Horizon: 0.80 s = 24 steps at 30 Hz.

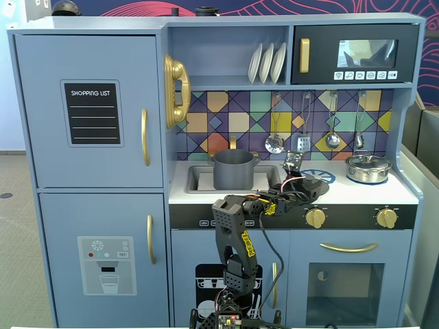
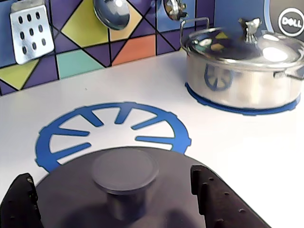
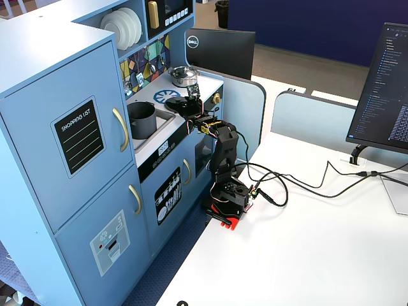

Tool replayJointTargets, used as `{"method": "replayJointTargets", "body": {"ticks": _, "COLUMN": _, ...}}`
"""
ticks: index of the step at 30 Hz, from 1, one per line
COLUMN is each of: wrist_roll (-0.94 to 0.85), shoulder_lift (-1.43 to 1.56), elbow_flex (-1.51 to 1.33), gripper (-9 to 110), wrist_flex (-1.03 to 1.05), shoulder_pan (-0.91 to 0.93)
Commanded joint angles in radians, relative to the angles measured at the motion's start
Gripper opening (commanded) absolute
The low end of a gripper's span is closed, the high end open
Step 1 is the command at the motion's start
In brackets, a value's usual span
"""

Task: Take off the lid from the gray recipient and place it on the counter

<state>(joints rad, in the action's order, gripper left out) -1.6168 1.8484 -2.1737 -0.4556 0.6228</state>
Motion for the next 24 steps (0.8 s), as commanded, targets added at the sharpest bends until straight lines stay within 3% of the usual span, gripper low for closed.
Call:
{"method": "replayJointTargets", "body": {"ticks": 1, "wrist_roll": 0.005, "shoulder_lift": 0.158, "elbow_flex": 0.003, "gripper": 35, "wrist_flex": -0.014, "shoulder_pan": -0.008}}
{"method": "replayJointTargets", "body": {"ticks": 5, "wrist_roll": 0.011, "shoulder_lift": 0.367, "elbow_flex": -0.008, "gripper": 32, "wrist_flex": 0.133, "shoulder_pan": -0.032}}
{"method": "replayJointTargets", "body": {"ticks": 6, "wrist_roll": 0.006, "shoulder_lift": 0.442, "elbow_flex": -0.025, "gripper": 26, "wrist_flex": 0.199, "shoulder_pan": -0.044}}
{"method": "replayJointTargets", "body": {"ticks": 9, "wrist_roll": 0.041, "shoulder_lift": 0.718, "elbow_flex": -0.044, "gripper": 1, "wrist_flex": 0.584, "shoulder_pan": -0.097}}
{"method": "replayJointTargets", "body": {"ticks": 13, "wrist_roll": 0.147, "shoulder_lift": 1.066, "elbow_flex": -0.02, "gripper": 0, "wrist_flex": 1.275, "shoulder_pan": -0.262}}
{"method": "replayJointTargets", "body": {"ticks": 16, "wrist_roll": 0.008, "shoulder_lift": 1.183, "elbow_flex": -0.063, "gripper": 0, "wrist_flex": 1.635, "shoulder_pan": -0.36}}
{"method": "replayJointTargets", "body": {"ticks": 19, "wrist_roll": 0.023, "shoulder_lift": 1.233, "elbow_flex": -0.158, "gripper": 0, "wrist_flex": 1.784, "shoulder_pan": -0.423}}
{"method": "replayJointTargets", "body": {"ticks": 24, "wrist_roll": 0.11, "shoulder_lift": 1.239, "elbow_flex": -0.365, "gripper": 0, "wrist_flex": 1.836, "shoulder_pan": -0.56}}
